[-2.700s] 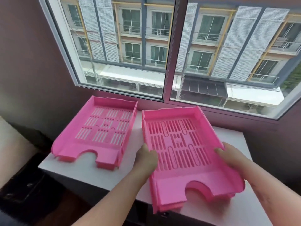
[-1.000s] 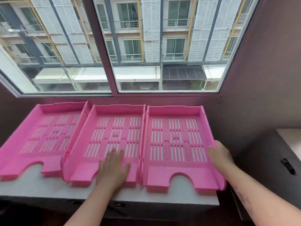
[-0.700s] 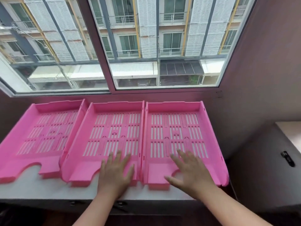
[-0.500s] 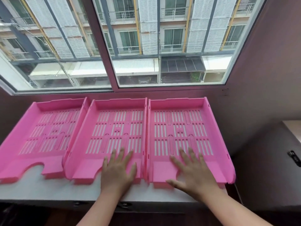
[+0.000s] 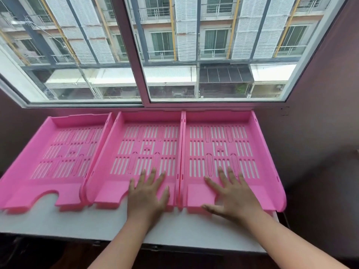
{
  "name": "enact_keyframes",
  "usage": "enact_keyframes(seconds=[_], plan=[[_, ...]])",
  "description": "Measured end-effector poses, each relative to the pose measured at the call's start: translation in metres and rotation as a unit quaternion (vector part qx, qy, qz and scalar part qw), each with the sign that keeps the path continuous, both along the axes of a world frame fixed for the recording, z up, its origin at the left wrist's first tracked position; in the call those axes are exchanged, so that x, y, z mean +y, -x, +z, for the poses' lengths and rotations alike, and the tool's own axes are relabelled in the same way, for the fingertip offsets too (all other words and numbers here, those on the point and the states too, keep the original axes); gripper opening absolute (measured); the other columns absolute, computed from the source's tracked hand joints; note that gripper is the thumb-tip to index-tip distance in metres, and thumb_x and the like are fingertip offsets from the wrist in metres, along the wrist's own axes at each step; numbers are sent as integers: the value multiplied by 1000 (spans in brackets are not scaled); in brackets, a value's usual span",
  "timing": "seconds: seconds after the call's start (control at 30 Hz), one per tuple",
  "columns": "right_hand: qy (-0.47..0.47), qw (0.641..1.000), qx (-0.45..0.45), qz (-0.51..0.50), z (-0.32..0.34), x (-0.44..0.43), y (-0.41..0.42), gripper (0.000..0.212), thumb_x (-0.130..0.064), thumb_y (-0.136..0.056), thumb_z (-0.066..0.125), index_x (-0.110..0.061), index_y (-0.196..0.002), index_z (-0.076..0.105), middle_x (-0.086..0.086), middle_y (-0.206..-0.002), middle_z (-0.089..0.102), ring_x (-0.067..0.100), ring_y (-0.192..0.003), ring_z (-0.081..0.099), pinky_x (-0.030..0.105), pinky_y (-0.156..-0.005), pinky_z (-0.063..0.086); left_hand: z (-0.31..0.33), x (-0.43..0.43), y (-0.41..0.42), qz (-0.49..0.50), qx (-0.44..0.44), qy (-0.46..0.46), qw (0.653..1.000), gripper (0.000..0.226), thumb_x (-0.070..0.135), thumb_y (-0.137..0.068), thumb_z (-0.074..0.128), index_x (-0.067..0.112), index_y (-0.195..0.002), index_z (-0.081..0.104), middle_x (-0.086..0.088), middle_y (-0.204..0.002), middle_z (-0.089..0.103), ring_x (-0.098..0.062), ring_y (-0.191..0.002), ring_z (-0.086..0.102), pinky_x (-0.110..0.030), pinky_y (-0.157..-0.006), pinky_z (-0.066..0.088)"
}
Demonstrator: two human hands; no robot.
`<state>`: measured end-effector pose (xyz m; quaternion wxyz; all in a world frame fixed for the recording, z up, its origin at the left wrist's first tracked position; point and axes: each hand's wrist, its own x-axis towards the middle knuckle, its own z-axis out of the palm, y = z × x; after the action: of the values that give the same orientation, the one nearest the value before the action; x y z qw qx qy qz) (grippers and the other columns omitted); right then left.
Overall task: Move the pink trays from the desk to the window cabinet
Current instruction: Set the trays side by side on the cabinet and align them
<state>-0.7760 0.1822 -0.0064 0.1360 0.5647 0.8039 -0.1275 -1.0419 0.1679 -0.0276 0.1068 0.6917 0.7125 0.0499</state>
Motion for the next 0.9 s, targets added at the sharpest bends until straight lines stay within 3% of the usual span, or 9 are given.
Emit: enact_keyframes(seconds=[0.13,0.27,0.57,0.63,0.7,0.77,0.83,0.9], plan=[[7,1000,3,-4,1,0,1,94,-94,-72,9,-49,-150,-15,9,-159,-20,38,-150,-14,56,-122,-4,0,0,1,0,6,5,1000,62,65,-90,12,50,-150,14,16,-160,3,-17,-153,3,-52,-123,5],[10,1000,12,4,2,-1,5,98,-97,-63,1,-51,-149,-14,8,-160,-18,39,-150,-14,56,-122,-4,2,0,5,-1,11,15,1000,64,68,-89,7,50,-150,13,16,-161,2,-18,-153,1,-52,-123,5],[37,998,37,-24,9,1,9,93,-94,-72,17,-52,-151,-6,8,-163,-16,36,-151,-15,55,-122,-4,9,6,11,-24,8,39,999,65,68,-91,12,46,-152,18,12,-163,8,-18,-153,5,-51,-123,5],[53,995,61,-49,20,9,12,94,-92,-73,21,-46,-154,11,6,-166,0,34,-153,1,55,-122,7,19,7,19,-34,7,21,999,65,66,-92,20,40,-151,27,9,-163,22,-16,-152,12,-50,-123,7],[27,990,109,-82,35,23,21,92,-86,-78,28,-34,-154,26,3,-163,26,27,-149,27,52,-119,27,30,4,36,-16,15,-31,999,60,56,-93,36,31,-147,40,4,-157,37,-20,-150,24,-50,-123,14],[-5,974,182,-133,48,36,41,84,-76,-86,34,-25,-152,32,1,-158,38,22,-143,38,48,-114,36,40,1,62,28,25,-92,995,58,43,-89,51,23,-143,47,-4,-152,46,-26,-147,32,-52,-121,21],[-15,954,250,-166,56,42,73,82,-70,-89,39,-21,-153,30,2,-159,36,23,-145,36,48,-115,34,50,0,99,100,36,-117,987,63,39,-88,57,18,-146,42,-8,-155,40,-31,-147,28,-51,-120,20],[10,933,303,-195,56,41,103,84,-62,-91,48,-18,-157,20,4,-163,26,25,-148,28,49,-118,28,57,5,128,167,14,-79,983,77,45,-90,54,14,-154,24,-10,-163,22,-31,-150,19,-47,-121,18]])
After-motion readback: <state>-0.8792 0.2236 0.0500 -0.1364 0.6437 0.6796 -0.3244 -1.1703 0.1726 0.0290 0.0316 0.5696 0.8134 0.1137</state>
